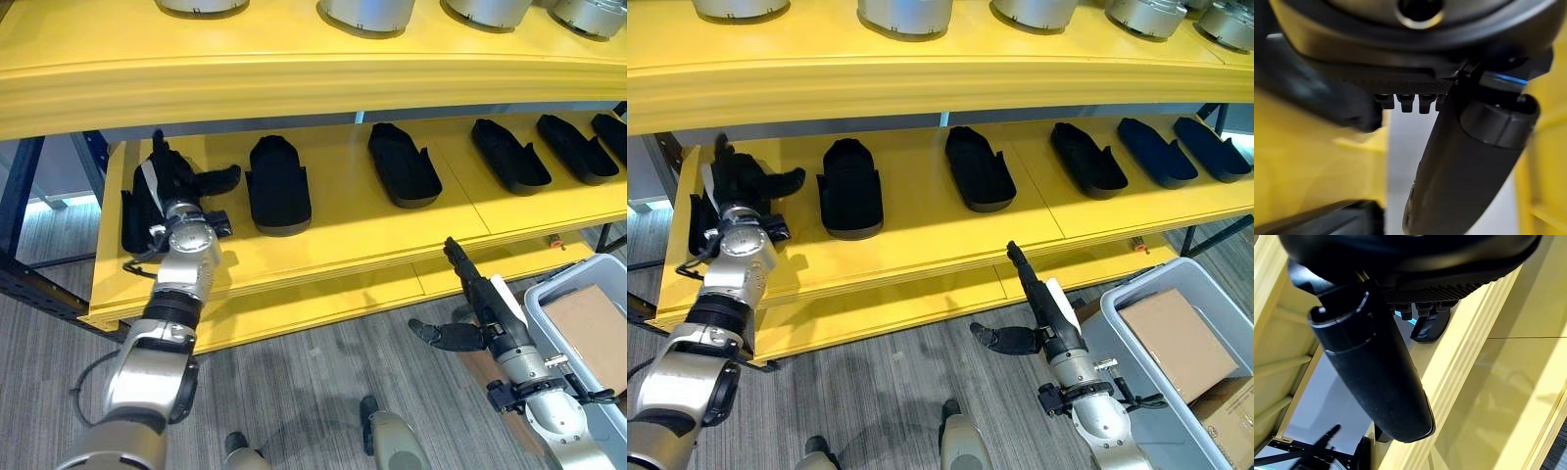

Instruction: Move parts from the plastic box to the shelf.

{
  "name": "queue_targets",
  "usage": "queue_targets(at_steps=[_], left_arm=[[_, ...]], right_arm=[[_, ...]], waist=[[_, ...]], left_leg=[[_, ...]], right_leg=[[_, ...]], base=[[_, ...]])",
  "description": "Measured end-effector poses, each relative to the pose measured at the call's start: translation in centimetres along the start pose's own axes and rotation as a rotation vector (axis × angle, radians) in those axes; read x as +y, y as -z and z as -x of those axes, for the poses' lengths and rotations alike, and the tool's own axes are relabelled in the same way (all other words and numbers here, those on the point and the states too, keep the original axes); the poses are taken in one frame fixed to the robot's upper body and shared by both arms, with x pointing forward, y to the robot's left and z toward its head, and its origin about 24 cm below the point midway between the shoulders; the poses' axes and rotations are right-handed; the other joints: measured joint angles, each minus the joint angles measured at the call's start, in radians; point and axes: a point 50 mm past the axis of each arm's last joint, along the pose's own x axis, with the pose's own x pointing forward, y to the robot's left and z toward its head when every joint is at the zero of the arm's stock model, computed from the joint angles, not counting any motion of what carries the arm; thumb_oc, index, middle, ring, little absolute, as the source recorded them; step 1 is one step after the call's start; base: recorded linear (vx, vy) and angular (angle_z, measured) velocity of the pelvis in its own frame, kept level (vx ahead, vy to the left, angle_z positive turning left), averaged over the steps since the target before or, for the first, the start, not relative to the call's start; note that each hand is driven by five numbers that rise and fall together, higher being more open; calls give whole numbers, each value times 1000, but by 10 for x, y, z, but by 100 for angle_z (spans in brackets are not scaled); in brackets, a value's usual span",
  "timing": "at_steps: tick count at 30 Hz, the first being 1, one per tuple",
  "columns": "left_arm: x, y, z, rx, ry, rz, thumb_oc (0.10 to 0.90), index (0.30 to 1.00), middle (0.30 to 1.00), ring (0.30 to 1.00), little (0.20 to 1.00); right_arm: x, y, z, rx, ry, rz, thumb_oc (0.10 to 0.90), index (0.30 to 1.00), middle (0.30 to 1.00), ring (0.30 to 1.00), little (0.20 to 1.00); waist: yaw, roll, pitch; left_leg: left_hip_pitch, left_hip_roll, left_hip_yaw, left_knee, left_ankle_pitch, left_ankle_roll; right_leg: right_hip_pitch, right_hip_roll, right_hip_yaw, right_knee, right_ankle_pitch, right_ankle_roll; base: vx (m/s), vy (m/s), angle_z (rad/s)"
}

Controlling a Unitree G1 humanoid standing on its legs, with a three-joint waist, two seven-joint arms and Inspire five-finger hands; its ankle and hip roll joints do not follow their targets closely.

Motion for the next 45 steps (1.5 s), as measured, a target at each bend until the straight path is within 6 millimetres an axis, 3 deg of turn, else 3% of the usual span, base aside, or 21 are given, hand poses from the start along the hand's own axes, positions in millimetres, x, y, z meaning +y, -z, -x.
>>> queue_targets(at_steps=[9,14,16,21,27,32,36,45], left_arm=[[9,-66,6,-375,-31,-158,900,1000,1000,1000,1000],[27,-51,23,-413,22,-248,900,1000,1000,1000,1000],[41,-39,35,-420,84,-345,900,1000,1000,1000,1000],[85,-5,74,-377,225,-643,900,1000,1000,1000,1000],[129,-15,117,-428,323,-943,900,1000,1000,1000,1000],[135,-29,141,-505,394,-1046,900,1000,1000,1000,1000],[137,-29,159,-518,463,-1087,900,1000,1000,1000,1000],[136,-22,169,-504,522,-1159,900,1000,1000,1000,1000]], right_arm=[[-8,0,1,3,17,16,900,1000,1000,1000,1000],[-15,0,3,4,28,27,900,1000,1000,1000,1000],[-18,-1,3,2,41,31,900,1000,1000,1000,1000],[-24,3,7,24,59,34,900,1000,1000,1000,1000],[-24,8,13,58,53,17,900,1000,1000,1000,1000],[-26,6,13,51,43,20,900,1000,1000,1000,1000],[-29,5,14,50,52,27,900,1000,1000,1000,1000],[-32,3,12,44,53,41,900,1000,1000,1000,1000]], waist=[[21,6,1],[25,13,3],[21,19,3],[65,36,14],[112,36,25],[136,33,45],[154,39,51],[167,48,69]], left_leg=[[-1,-12,-9,0,-5,12],[0,-12,-10,-1,-6,13],[6,-12,-7,-4,-7,15],[23,-11,-1,-19,-6,14],[32,-11,-6,-34,-6,14],[30,-12,-22,-32,-6,14],[29,-12,-28,-32,-6,14],[30,-14,-42,-31,-5,13]], right_leg=[[6,-12,-7,7,-7,6],[9,-11,-11,4,-9,6],[12,-11,-9,1,-10,6],[20,-10,-8,-1,-14,4],[25,-11,-15,6,-31,4],[31,-13,-28,18,-41,3],[32,-13,-36,32,-49,2],[44,-16,-51,41,-58,2]], base=[[-12,8,4],[0,0,0],[-12,8,-2],[-10,6,-2],[-12,5,5],[-11,3,9],[-5,2,3],[-11,4,4]])
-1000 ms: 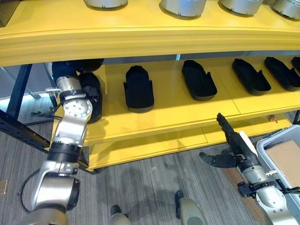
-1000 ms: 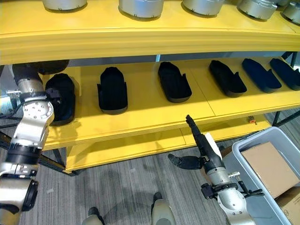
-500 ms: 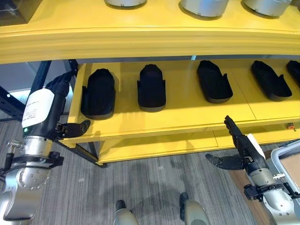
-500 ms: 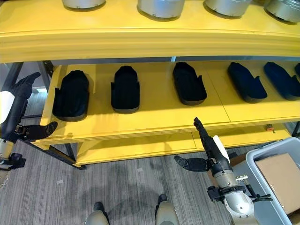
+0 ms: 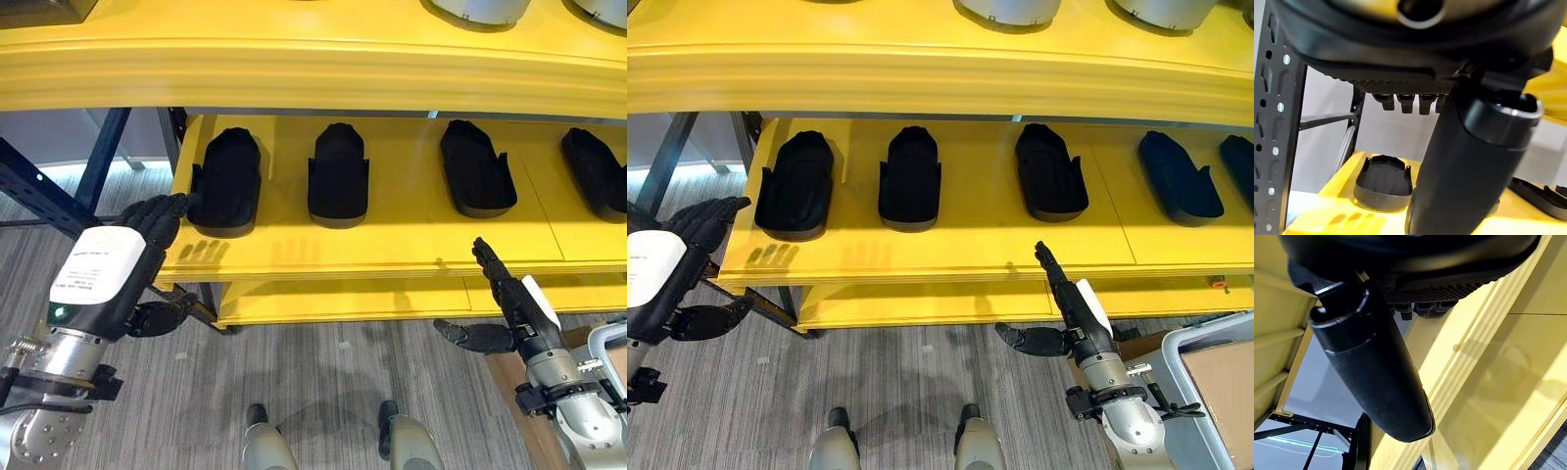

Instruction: Move parts from the plastic box to the shelf.

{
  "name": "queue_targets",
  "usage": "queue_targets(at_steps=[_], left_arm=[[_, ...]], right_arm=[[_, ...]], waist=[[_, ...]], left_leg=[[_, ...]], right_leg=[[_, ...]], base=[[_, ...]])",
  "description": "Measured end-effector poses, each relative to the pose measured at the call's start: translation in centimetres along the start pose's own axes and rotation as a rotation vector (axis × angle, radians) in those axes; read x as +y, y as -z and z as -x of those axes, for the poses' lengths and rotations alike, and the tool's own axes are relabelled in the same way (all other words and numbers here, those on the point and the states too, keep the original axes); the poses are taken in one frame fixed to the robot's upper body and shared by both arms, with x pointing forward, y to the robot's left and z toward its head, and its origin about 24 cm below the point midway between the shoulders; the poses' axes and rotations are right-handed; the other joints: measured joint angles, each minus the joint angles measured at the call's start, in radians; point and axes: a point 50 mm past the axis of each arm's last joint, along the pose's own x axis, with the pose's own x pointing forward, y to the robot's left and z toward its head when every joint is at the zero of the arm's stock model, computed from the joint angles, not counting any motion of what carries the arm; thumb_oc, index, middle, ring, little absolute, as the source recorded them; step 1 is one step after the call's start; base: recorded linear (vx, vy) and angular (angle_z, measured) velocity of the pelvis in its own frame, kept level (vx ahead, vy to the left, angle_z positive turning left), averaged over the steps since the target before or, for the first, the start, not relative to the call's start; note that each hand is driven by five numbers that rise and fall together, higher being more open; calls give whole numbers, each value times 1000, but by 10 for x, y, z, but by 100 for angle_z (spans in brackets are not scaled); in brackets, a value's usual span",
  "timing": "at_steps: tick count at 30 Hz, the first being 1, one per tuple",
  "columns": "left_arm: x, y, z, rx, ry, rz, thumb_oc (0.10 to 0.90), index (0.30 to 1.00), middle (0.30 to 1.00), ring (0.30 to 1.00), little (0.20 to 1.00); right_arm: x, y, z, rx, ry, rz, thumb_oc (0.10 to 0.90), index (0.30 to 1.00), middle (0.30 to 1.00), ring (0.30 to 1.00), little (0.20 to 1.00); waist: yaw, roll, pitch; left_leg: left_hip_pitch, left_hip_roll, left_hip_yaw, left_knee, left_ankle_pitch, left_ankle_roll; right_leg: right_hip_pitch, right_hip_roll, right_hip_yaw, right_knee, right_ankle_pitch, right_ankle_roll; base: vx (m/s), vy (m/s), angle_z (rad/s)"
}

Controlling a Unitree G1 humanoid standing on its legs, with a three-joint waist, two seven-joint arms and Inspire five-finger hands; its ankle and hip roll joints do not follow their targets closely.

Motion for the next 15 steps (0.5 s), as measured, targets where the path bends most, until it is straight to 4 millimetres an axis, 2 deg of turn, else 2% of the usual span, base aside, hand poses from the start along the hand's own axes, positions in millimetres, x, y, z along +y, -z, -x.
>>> queue_targets(at_steps=[7,15], left_arm=[[-17,-15,-4,-67,45,57,900,1000,1000,1000,1000],[-25,-19,-5,-83,94,47,900,1000,1000,1000,1000]], right_arm=[[0,0,0,-2,4,1,900,1000,1000,1000,1000],[-1,-1,-1,-6,19,1,900,1000,1000,1000,1000]], waist=[[-7,-5,27],[-7,-10,36]], left_leg=[[-12,-11,-13,2,0,0],[-19,-11,-11,9,0,1]], right_leg=[[-21,-14,-4,37,-25,-2],[-29,-14,-4,41,-26,-2]], base=[[-12,2,5],[0,0,0]])
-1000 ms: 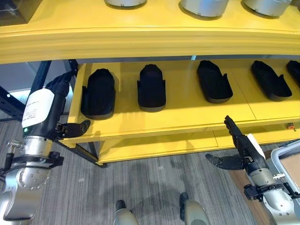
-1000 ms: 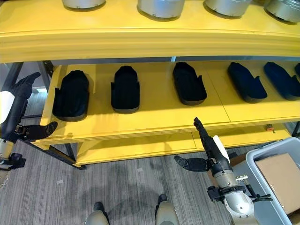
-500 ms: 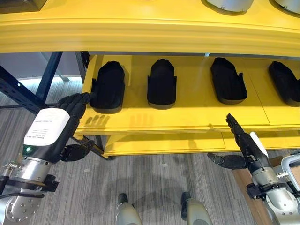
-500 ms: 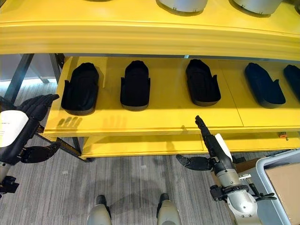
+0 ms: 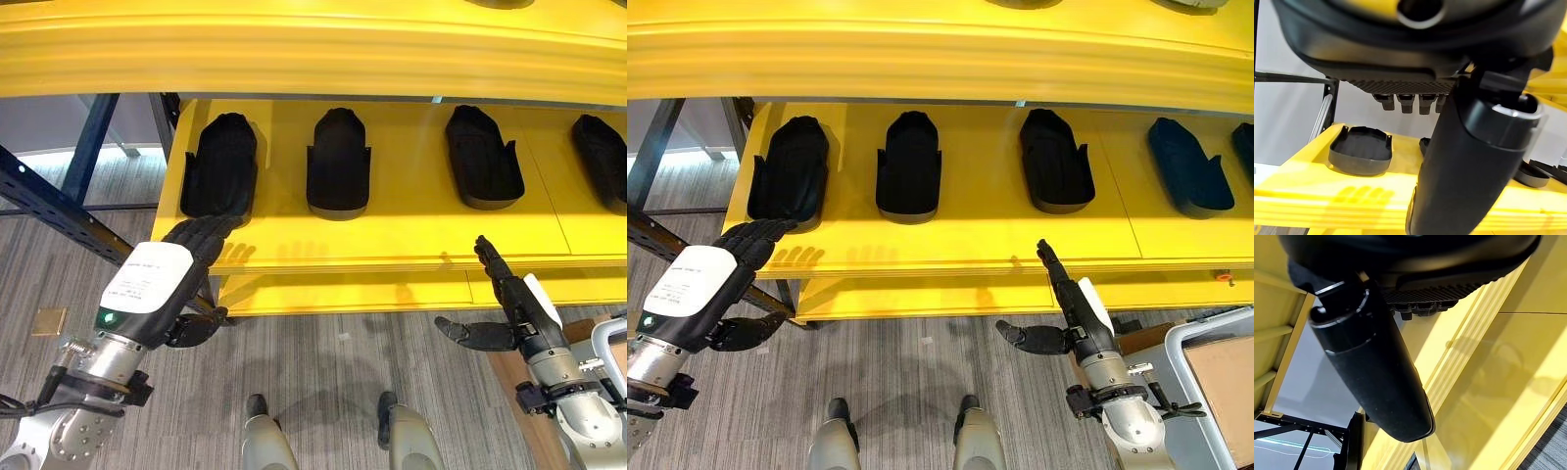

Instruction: Move parts from the plastic box to the shelf.

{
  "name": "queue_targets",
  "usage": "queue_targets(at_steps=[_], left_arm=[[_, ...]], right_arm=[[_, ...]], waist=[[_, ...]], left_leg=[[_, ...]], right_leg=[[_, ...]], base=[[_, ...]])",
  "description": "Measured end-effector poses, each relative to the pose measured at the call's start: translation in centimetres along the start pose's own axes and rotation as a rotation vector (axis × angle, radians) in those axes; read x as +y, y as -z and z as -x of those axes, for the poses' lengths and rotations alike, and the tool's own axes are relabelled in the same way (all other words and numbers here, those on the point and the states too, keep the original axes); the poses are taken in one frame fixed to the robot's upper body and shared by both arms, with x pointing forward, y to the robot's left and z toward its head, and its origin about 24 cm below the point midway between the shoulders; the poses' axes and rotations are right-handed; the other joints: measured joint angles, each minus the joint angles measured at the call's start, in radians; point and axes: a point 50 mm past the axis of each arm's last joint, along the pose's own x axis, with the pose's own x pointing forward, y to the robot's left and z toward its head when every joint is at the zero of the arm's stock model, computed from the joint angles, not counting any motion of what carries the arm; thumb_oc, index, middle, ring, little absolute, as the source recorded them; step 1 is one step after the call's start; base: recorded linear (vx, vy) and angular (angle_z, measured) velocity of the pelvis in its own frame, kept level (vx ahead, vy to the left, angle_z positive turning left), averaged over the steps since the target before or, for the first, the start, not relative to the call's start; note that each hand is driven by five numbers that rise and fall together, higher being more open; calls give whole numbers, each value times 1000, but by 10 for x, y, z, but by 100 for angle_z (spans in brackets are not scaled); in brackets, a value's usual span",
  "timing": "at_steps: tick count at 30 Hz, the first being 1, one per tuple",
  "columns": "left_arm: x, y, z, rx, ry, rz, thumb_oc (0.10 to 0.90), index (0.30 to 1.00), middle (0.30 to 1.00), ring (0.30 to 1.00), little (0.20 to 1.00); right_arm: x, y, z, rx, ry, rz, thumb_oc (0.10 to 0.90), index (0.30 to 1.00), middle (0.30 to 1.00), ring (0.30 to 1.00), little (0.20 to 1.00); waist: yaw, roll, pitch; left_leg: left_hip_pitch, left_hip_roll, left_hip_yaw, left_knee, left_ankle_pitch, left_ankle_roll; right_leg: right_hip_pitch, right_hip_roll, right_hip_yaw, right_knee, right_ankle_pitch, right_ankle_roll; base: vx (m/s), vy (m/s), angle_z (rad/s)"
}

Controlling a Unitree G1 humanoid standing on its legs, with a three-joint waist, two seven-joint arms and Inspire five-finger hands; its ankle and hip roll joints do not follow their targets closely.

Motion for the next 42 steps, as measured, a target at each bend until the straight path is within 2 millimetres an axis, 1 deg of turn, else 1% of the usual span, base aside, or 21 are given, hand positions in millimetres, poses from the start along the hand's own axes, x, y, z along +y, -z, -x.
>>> queue_targets(at_steps=[6,12,20,29,35,39,42], left_arm=[[-14,-4,-2,-18,51,13,900,1000,1000,1000,1000],[-22,2,-2,7,85,-11,900,1000,1000,1000,1000],[-25,10,-5,65,65,7,900,1000,1000,1000,1000],[-17,11,-18,60,16,-71,900,1000,1000,1000,1000],[-13,20,-28,91,-10,-114,900,1000,1000,1000,1000],[-17,23,-28,107,7,-107,900,1000,1000,1000,1000],[-24,25,-28,115,34,-95,900,1000,1000,1000,1000]], right_arm=[[-1,-3,-3,-15,18,1,900,1000,1000,1000,1000],[-2,-2,-3,-14,27,1,900,1000,1000,1000,1000],[-2,-2,-3,-15,28,1,900,1000,1000,1000,1000],[-3,-5,-7,-30,32,0,900,1000,1000,1000,1000],[-2,-4,-7,-21,32,-1,900,1000,1000,1000,1000],[-2,-3,-7,-8,32,-3,900,1000,1000,1000,1000],[-2,-4,-8,-12,34,-5,900,1000,1000,1000,1000]], waist=[[-1,-1,10],[-2,-2,11],[-2,-2,10],[-3,-2,10],[-7,-4,9],[-11,-4,9],[-10,-6,7]], left_leg=[[1,0,0,6,-2,2],[1,1,0,7,-2,2],[-7,6,2,9,-2,2],[-14,11,2,21,-2,2],[-15,12,5,22,-2,2],[-16,14,6,23,-2,2],[-17,14,18,25,-2,2]], right_leg=[[0,0,3,1,0,0],[-3,0,6,7,-1,-1],[-14,4,8,11,-2,-3],[-26,9,11,24,-4,-6],[-34,10,19,34,-5,-9],[-40,11,21,40,-7,-12],[-54,11,34,48,-7,-11]], base=[[0,0,0],[0,0,0],[0,0,0],[2,2,0],[-1,-1,-1],[0,1,-2],[-2,1,-9]])
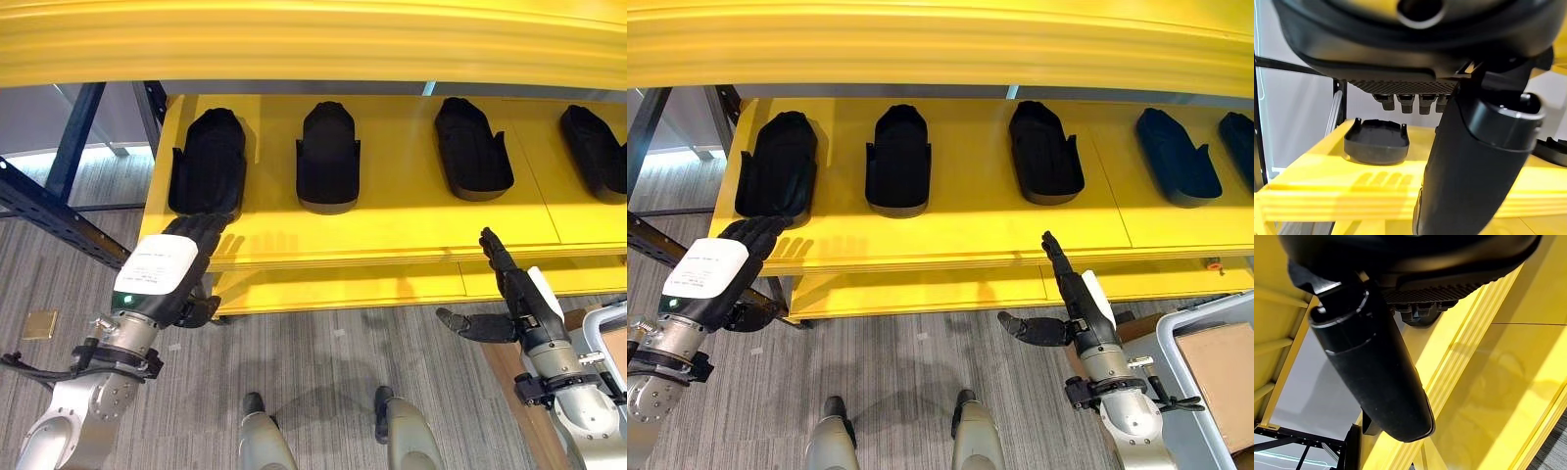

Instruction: Move parts from the plastic box to the shelf.

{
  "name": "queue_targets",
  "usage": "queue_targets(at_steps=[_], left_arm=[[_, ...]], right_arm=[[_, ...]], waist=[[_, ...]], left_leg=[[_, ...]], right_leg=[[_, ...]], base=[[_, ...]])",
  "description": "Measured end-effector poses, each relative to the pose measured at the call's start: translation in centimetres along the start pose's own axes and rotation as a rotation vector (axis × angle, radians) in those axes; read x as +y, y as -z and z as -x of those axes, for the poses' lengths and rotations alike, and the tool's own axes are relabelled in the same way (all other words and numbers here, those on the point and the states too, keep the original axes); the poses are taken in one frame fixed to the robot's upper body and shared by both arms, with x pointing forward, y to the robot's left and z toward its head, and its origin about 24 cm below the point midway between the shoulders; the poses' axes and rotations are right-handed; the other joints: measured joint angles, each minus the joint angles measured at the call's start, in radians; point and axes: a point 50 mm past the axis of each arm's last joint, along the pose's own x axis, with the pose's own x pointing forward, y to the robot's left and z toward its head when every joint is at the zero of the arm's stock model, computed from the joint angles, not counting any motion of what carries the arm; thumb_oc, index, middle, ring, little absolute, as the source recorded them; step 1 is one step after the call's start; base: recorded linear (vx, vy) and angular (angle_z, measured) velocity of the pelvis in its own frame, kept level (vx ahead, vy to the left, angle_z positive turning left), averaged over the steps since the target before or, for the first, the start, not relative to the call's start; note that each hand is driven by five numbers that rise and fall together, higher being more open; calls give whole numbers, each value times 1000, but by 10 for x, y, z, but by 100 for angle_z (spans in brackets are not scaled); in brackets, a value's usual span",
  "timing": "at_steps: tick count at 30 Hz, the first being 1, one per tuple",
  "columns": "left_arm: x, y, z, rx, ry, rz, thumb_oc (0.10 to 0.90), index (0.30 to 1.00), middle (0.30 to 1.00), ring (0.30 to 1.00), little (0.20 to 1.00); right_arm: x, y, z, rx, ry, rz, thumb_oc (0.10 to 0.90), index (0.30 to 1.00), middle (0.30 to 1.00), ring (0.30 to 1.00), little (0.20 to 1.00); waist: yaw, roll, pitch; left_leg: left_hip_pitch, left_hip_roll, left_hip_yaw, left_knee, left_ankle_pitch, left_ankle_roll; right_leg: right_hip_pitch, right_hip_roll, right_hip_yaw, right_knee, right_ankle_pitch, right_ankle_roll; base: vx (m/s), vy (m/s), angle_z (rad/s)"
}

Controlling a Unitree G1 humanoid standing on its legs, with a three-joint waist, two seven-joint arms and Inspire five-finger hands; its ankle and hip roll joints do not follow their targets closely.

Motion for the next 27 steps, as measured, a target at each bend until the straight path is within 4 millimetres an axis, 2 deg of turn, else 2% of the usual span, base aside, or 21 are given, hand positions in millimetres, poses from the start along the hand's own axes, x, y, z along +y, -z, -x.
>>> queue_targets(at_steps=[16,27], left_arm=[[1,1,-3,8,-8,0,900,1000,1000,1000,1000],[-7,14,-7,68,39,10,900,1000,1000,1000,1000]], right_arm=[[1,1,1,7,1,-4,900,1000,1000,1000,1000],[1,3,1,16,1,-8,900,1000,1000,1000,1000]], waist=[[-20,-4,-22],[-23,-2,-35]], left_leg=[[-5,0,3,4,0,0],[-16,0,4,13,0,0]], right_leg=[[-8,0,5,5,0,-1],[-22,-1,10,13,0,-1]], base=[[0,0,0],[0,0,0]])
